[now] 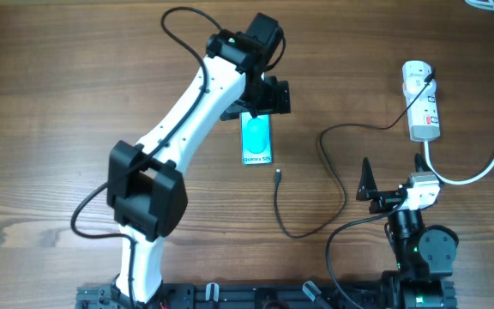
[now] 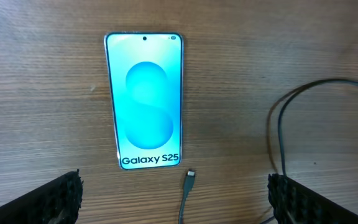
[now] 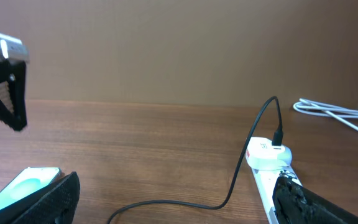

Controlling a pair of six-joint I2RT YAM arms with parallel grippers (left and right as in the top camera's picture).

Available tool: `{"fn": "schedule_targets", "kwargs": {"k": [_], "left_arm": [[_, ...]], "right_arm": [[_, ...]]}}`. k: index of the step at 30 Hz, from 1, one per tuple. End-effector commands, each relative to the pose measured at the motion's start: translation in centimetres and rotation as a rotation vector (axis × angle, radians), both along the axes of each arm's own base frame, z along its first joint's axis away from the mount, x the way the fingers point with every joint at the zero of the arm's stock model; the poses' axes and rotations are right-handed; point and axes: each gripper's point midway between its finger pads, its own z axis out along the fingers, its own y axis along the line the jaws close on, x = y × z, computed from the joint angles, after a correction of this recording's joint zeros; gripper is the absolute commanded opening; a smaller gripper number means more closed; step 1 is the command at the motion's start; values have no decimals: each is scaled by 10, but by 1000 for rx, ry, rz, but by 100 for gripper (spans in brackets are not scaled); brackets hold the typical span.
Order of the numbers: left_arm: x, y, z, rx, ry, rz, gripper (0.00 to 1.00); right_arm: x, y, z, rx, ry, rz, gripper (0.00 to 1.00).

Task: Plug charger to phone and switch on socket
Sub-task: 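Move the left gripper forward over the phone, then lower the left gripper and close it on the phone's top edge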

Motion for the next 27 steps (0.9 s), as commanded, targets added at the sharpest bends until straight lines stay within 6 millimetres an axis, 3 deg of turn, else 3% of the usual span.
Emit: {"fn": "schedule_targets", "kwargs": {"k": [1,14,22,27], "left_arm": [[-4,-6,-31,67,40,0,100],[-5,1,-93,171,129,-15,100],[0,9,-100,174,139,6,100],[0,8,-113,167,124,-88,100]], "right_arm": [[0,-3,1,-12,-7,-17,100],[0,-3,1,-12,-6,-17,100],[0,-3,1,-12,-7,-17,100],[0,-3,1,-12,-6,-17,100]]}}
